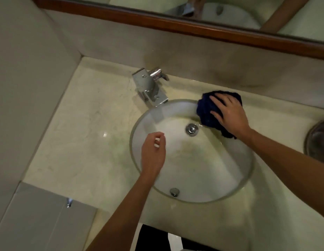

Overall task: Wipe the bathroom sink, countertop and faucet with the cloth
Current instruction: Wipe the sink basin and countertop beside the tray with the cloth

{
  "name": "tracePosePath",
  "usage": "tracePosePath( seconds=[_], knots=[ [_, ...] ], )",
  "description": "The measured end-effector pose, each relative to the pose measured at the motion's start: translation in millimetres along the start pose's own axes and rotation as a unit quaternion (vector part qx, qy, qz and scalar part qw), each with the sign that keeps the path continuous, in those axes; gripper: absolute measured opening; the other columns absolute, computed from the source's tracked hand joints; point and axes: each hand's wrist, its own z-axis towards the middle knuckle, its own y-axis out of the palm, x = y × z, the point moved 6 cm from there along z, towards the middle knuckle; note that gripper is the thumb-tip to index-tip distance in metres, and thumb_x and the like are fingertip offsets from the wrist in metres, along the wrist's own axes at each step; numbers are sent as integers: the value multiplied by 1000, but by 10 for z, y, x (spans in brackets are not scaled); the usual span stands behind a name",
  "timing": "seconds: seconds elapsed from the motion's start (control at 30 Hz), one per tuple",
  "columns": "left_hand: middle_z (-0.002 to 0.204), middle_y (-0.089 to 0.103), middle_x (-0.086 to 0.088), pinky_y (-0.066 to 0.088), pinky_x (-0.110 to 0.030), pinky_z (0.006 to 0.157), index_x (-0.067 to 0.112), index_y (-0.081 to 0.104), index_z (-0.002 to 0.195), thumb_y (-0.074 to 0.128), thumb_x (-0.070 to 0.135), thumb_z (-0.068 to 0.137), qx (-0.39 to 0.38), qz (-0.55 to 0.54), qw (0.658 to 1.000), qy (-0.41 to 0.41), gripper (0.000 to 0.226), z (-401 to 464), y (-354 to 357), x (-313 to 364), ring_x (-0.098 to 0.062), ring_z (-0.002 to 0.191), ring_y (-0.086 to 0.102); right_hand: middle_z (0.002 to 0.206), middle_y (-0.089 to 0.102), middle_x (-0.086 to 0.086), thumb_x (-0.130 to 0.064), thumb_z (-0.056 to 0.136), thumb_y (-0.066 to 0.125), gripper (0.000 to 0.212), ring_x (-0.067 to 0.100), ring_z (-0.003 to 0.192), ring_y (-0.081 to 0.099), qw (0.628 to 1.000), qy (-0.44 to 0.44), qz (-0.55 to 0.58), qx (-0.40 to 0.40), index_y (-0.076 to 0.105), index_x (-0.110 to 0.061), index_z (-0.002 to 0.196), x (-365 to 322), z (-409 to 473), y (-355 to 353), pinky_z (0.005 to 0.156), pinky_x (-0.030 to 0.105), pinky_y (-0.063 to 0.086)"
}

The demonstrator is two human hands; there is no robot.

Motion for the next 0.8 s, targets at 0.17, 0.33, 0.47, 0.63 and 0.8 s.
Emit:
tracePosePath(
  seconds=[0.17, 0.33, 0.47, 0.63, 0.8],
  knots=[
    [106, 66, 10, 49, -19, 71, 22, 69, 101, 59, 22, 101, -141, 25, 988, 53, 10, -179, 796, 384, 0, 85, 61, 148, 53, 11, -46, 103, 47, 54, 35, 129, 50, 987, 159, -30, 8, 50, -16, 148, 374, -874, -223, 107, 48, 37],
    [105, 66, 9, 49, -16, 74, 24, 67, 99, 57, 24, 104, -174, 33, 983, 44, 11, -368, 1124, 520, -5, 89, 63, 145, 49, 4, -64, 94, 56, 66, 28, 133, 41, 951, 290, 108, 17, 49, -26, 147, 525, -1017, -409, 109, 46, 30],
    [103, 67, 9, 48, -16, 75, 21, 70, 100, 58, 25, 103, -164, 22, 986, 14, 13, -371, 1158, 411, -12, 91, 67, 122, 58, 2, -74, 78, 69, 70, 28, 116, 50, 927, 349, 129, -55, 60, -24, 125, 881, -848, -524, 98, 46, 33],
    [105, 66, 13, 49, -19, 78, 20, 72, 102, 57, 25, 104, -167, 21, 986, -5, 16, -392, 1169, 324, -18, 92, 69, 72, 62, -2, -66, 79, 74, 49, 25, 72, 62, 930, 310, 172, -101, 55, -22, 70, 954, -692, -478, 58, 32, 36],
    [106, 67, 11, 51, -25, 79, 22, 71, 101, 57, 27, 103, -162, 29, 986, -9, 15, -319, 1190, 324, -18, 91, 69, 69, 54, 0, -60, 88, 67, 50, 25, 65, 55, 970, 230, 74, 23, 48, -17, 71, 1265, -602, -915, 58, 33, 33]
  ],
)
